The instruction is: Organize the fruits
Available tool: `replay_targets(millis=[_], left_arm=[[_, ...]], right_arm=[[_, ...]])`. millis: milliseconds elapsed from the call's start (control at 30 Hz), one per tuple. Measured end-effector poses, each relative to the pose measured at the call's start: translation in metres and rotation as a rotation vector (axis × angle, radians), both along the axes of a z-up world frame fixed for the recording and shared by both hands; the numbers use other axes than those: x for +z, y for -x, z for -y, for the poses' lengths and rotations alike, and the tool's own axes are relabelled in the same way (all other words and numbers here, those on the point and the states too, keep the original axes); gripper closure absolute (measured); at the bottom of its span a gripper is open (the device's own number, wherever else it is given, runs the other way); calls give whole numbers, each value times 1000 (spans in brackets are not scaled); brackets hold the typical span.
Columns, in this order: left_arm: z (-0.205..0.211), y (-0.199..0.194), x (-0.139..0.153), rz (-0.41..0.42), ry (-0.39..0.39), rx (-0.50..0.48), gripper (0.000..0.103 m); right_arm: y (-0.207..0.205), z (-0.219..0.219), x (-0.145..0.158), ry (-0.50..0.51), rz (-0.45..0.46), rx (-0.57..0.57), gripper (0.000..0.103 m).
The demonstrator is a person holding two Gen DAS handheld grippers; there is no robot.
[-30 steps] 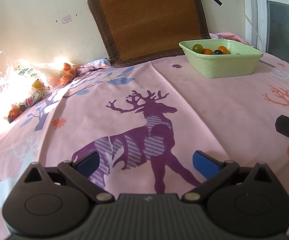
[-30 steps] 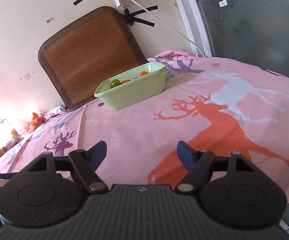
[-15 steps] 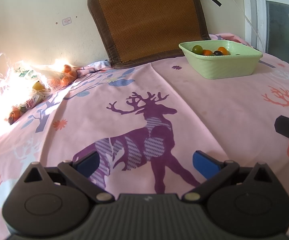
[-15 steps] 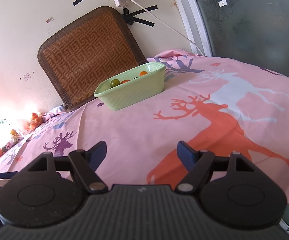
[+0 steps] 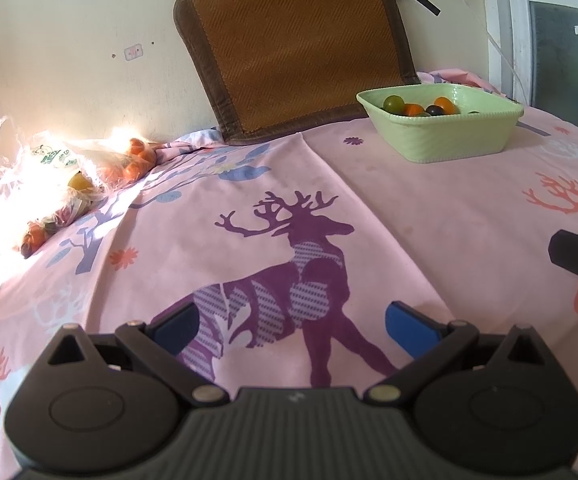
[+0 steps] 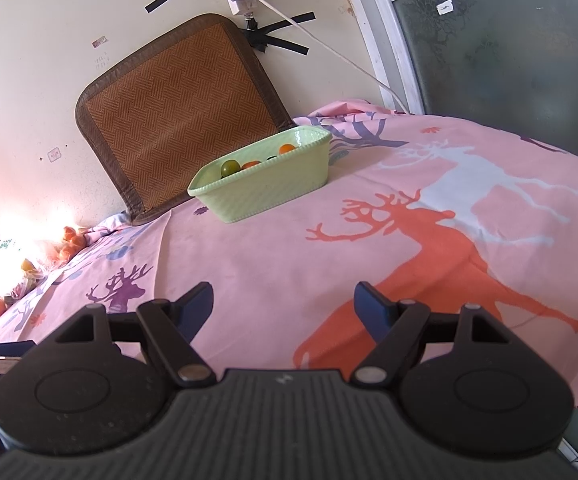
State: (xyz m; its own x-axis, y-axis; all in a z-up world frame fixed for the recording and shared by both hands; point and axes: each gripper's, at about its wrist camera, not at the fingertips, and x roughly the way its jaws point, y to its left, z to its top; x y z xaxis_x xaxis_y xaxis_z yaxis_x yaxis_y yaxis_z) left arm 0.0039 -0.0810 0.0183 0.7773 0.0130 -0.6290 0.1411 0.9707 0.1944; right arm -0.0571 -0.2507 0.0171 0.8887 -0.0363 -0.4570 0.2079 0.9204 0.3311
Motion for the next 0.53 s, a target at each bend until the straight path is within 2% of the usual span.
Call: replay_targets(millis=[533], left_arm=[[3,2,2,12,9,-25,0]], right_arm=[[0,0,0,0,0,0,24]])
